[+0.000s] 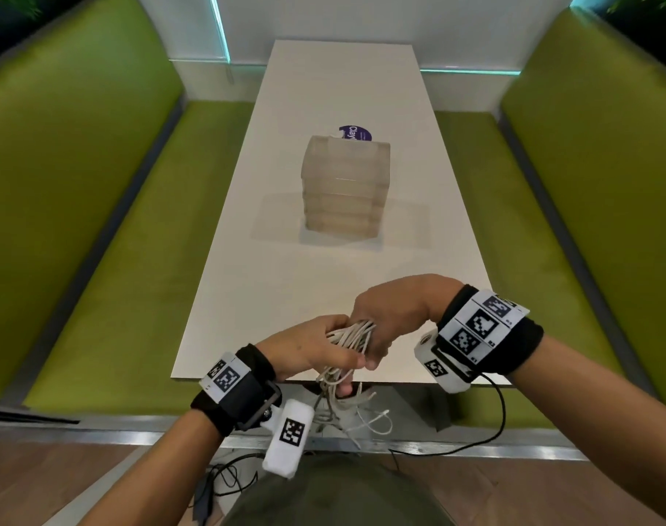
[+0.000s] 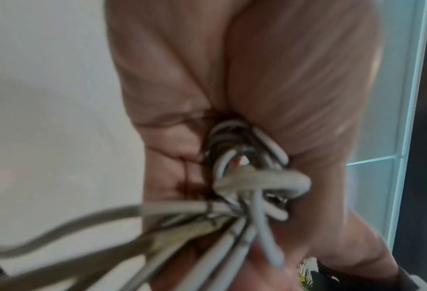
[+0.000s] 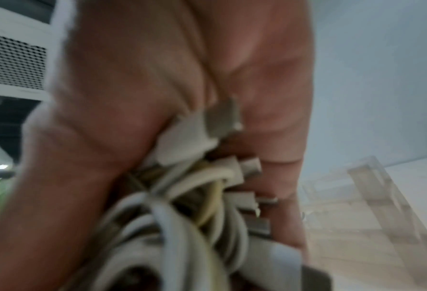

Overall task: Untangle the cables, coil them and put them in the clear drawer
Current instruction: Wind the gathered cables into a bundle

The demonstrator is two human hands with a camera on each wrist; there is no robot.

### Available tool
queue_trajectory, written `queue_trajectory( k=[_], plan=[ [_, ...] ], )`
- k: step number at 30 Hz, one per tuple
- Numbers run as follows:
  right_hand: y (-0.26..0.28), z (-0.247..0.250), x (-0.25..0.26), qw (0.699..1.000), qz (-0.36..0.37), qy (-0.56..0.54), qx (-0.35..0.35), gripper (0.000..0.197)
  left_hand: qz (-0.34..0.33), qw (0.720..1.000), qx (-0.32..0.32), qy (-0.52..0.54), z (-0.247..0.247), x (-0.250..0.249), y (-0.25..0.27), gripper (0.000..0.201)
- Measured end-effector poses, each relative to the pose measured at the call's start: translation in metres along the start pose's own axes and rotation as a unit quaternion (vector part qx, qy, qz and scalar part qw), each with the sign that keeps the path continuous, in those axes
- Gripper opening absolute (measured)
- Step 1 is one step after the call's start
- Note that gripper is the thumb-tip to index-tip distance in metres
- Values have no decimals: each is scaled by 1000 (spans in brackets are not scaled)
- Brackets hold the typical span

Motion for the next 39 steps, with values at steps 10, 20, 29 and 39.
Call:
queue_trajectory(
  k=[10, 20, 29, 39],
  plan=[
    [4, -3, -10, 994, -1, -101, 29, 16, -25, 999, 5, -38, -5, -2, -1, 44],
    [5, 0, -8, 997, -32, -70, 2, 12, -65, 996, -37, -38, -4, -3, -6, 56],
    [29, 37, -14, 986, -38, -89, -133, 18, -180, 976, -114, 42, 1, 22, -7, 36],
    [43, 49, -22, 952, -63, -154, -259, 32, -218, 961, -169, 15, 0, 16, -9, 24]
  ],
)
Point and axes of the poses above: each hand's wrist, its own y-axis away from the middle knuckle, its own z-axis out of the back of the hand, x = y × z, the point moved 1 cm from there along -y, towards the middle knuckle, and after that the axes turned 7 degrees about -x, right-handed, at the moved point
